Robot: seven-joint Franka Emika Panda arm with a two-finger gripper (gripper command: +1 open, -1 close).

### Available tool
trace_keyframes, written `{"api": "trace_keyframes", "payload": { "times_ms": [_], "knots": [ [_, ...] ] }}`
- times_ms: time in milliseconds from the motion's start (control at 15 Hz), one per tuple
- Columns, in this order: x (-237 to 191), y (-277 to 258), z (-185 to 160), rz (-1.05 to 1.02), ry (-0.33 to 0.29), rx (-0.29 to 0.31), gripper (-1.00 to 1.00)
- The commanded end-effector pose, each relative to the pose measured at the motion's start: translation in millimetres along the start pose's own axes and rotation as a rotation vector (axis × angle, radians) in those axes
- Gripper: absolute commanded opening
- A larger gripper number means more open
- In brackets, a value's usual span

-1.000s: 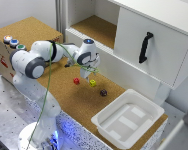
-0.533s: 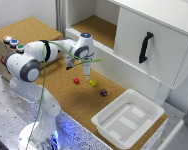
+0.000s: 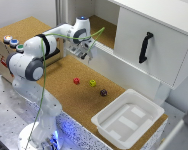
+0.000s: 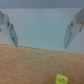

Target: Rotate right the yellow block

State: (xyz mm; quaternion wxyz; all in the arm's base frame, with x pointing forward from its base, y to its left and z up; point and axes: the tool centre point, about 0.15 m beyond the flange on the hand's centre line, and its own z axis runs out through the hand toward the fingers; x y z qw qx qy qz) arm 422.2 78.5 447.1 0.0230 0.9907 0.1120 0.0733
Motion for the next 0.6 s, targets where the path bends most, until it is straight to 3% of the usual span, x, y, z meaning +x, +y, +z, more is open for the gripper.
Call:
{"api": "trace_keyframes", "payload": {
  "times_ms": [0,267,467,533],
  "knots": [
    [-9.6,-81.9,-69.9,-0.369,0.049,0.149,1.0],
    [-28.8,-171.0,-121.0,-0.682,0.101,0.306,1.0],
    [-39.6,-239.6,-141.5,-0.829,0.086,0.277,1.0],
    [-42.1,-269.4,-146.3,-0.871,0.081,0.243,1.0]
  ]
}}
